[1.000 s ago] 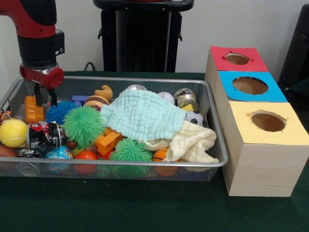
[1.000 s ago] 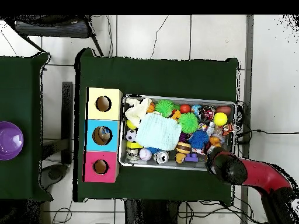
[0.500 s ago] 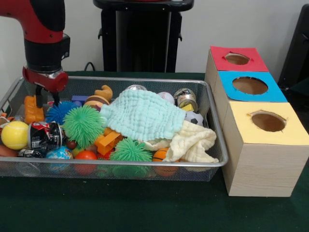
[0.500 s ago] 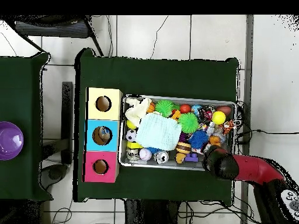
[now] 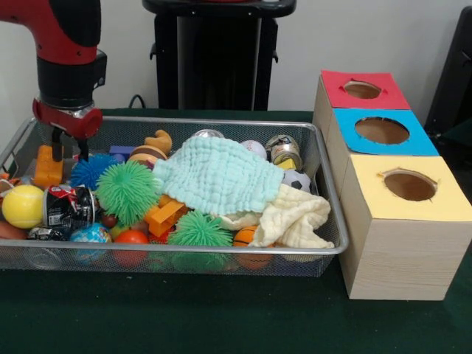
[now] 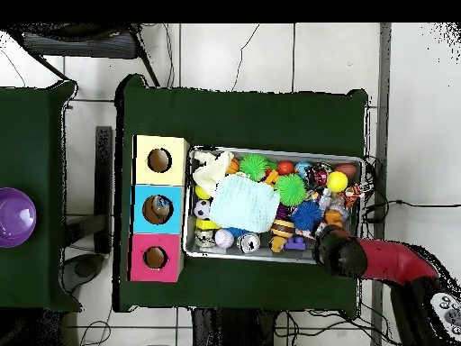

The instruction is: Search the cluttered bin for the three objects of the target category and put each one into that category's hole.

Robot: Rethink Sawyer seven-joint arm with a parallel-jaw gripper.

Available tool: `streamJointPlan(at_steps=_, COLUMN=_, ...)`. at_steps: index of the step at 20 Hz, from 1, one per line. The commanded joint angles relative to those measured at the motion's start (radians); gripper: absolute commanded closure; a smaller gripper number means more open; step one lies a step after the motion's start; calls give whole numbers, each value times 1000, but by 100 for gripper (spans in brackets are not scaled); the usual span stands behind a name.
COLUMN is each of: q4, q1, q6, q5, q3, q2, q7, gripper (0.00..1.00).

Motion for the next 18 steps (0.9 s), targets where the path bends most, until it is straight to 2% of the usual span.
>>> streamJointPlan(at_steps=1, q4=34, q1=-89, q6=140, q5=32, q3=29, q2=-67, q7=-123, gripper=0)
streamJointPlan(at_steps=4, q4=104, q1=-143, q6=189, q5=113, q3=111, q2=-134, q7=-151, gripper=0)
streamJointPlan(at_steps=9, q4=162, q1=-219, q6=172, q5=192, q3=231, q2=-168, q7=-134, gripper=0)
streamJointPlan(at_steps=13, q4=174, q1=-237, q6=156, q5=214, q3=257, q2=-159, q7=-107, gripper=0)
streamJointPlan(at_steps=16, q4=165, q1=-241, q6=68, q5=201, q3=270, q2=-114, q7=-65, gripper=0)
streamJointPlan(at_steps=18, q4=153, q1=-247, q6=52, q5=201, q3=283, q2=-79, q7=-60, gripper=0)
